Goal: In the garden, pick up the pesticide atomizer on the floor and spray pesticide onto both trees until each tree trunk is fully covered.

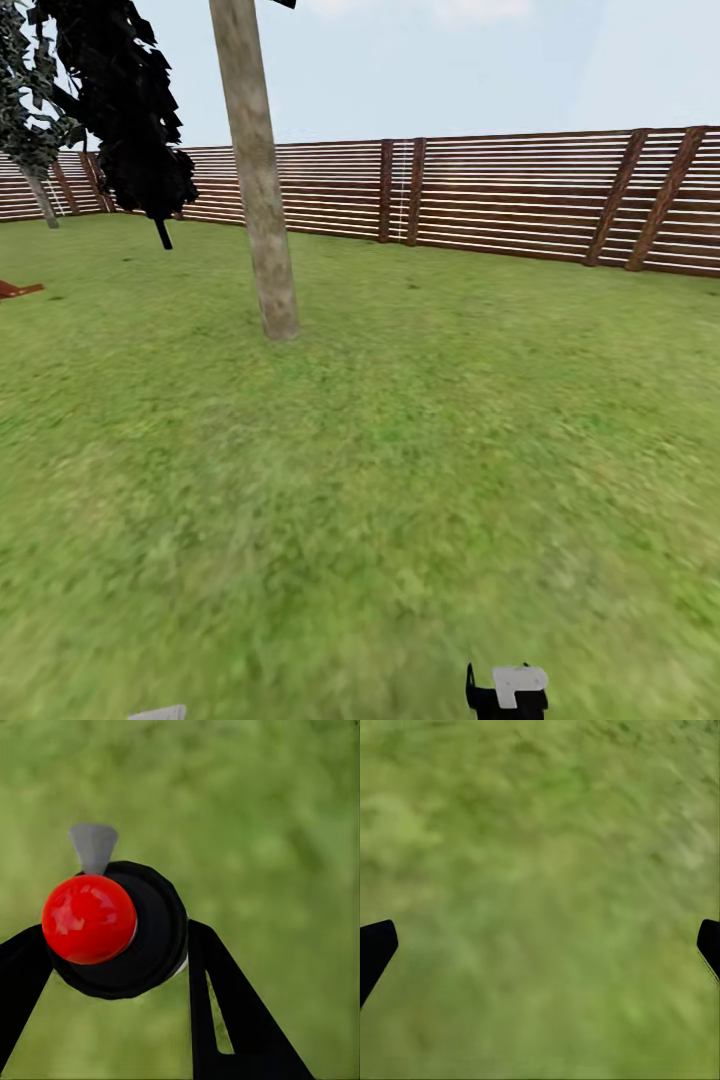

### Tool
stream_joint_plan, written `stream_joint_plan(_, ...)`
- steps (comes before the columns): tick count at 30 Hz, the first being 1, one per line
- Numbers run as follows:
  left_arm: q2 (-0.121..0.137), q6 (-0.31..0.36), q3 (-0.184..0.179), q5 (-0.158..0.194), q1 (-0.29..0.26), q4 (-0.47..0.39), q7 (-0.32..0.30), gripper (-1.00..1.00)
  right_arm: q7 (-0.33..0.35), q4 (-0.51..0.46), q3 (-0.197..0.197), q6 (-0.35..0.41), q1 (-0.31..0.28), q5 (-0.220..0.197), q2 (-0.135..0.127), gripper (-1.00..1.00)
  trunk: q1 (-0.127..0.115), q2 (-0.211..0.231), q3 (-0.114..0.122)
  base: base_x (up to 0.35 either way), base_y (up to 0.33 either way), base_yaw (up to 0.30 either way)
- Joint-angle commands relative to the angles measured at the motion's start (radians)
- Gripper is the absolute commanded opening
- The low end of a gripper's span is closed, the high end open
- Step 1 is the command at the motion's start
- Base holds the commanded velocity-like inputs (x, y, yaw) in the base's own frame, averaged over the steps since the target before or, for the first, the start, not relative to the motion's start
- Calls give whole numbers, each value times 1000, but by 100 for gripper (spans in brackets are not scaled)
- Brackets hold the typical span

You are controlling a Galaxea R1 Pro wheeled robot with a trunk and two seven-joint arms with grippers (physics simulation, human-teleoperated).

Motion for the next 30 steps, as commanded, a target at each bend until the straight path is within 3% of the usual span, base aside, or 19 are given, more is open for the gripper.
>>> stream_joint_plan(1,0,0,0,2,0,0,0,-100,-1,0,0,0,0,0,0,100,0,0,0,339,0,0)
stream_joint_plan(6,1,1,2,6,-1,0,1,-100,-3,1,-1,1,0,-2,3,100,0,0,0,339,0,95)
stream_joint_plan(30,0,1,0,6,0,0,1,-100,-4,4,-1,1,1,-2,4,100,0,0,0,339,50,258)
